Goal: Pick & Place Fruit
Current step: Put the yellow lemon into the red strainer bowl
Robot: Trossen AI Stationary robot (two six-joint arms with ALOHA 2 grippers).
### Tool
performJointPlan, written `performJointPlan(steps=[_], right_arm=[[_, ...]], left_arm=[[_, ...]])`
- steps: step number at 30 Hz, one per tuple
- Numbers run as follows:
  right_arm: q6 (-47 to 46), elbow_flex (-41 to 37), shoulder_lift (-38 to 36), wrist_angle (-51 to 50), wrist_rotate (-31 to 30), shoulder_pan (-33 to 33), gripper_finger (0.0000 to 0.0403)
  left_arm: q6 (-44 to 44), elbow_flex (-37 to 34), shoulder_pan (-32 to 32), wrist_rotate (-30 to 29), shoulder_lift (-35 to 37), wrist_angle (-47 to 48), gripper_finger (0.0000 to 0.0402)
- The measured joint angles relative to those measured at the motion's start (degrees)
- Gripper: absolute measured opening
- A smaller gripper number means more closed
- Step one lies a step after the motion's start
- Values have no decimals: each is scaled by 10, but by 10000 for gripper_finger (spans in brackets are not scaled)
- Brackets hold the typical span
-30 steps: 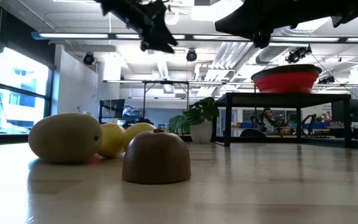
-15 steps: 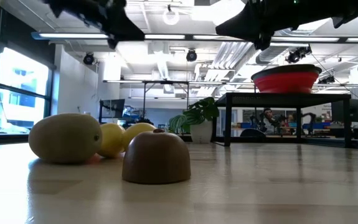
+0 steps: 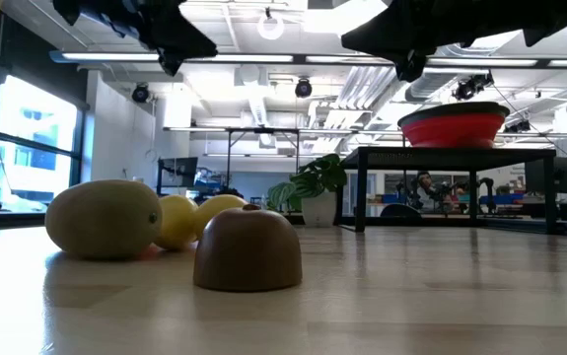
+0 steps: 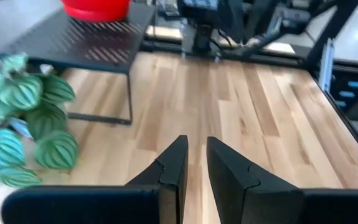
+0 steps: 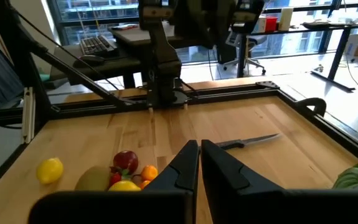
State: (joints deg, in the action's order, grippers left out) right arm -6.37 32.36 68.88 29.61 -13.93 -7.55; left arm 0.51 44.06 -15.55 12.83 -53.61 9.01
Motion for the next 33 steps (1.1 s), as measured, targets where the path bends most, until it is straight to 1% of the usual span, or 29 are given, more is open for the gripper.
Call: performJointPlan(steps=[6, 13, 33], right_arm=[[-4, 0, 0, 2, 0, 0, 13], [-39, 0, 0, 2, 0, 0, 13], [-39, 0, 0, -3, 0, 0, 13]], left_arm=[[-1, -1, 6, 0, -4, 3, 54], [-2, -1, 6, 0, -3, 6, 54], [-2, 0, 6, 1, -3, 18, 54]])
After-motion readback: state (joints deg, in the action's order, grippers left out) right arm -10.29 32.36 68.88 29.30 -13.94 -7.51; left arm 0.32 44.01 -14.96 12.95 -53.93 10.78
